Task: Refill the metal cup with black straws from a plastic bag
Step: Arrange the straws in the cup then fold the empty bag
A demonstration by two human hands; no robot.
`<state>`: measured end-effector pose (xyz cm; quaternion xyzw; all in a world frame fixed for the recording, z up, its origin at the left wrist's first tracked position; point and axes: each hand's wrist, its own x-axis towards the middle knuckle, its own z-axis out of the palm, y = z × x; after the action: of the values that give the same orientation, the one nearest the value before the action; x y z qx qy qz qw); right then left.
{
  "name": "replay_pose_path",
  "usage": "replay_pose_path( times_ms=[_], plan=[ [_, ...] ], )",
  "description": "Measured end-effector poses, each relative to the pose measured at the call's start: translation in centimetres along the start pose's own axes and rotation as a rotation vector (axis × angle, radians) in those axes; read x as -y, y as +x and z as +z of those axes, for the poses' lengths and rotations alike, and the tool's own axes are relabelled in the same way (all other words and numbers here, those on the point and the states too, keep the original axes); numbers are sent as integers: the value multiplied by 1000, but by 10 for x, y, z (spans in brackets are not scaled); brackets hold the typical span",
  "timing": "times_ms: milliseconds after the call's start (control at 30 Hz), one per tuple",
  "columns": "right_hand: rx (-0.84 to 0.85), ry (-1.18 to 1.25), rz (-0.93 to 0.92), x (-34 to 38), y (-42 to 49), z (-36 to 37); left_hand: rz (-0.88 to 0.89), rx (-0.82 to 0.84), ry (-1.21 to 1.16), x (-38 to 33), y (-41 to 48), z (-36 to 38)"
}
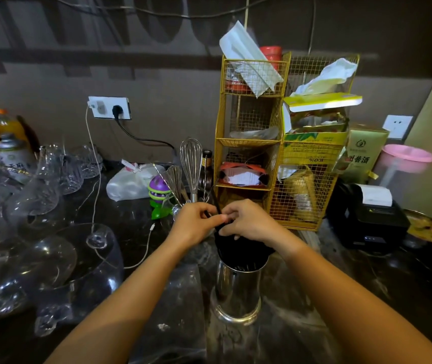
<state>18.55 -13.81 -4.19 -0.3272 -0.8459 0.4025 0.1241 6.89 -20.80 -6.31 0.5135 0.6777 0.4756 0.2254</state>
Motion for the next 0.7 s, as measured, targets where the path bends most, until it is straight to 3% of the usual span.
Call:
replay_pose_path(
  times_ms=[267,567,700],
  plan=[
    [-1,118,-13,1,3,6,35,-7,-4,-3,17,-4],
    [-31,174,-72,18,-2,-18,117,111,5,-51,14,-36],
    [-57,109,-118,28,-5,-32,191,33,16,-81,9,-59]
  ],
)
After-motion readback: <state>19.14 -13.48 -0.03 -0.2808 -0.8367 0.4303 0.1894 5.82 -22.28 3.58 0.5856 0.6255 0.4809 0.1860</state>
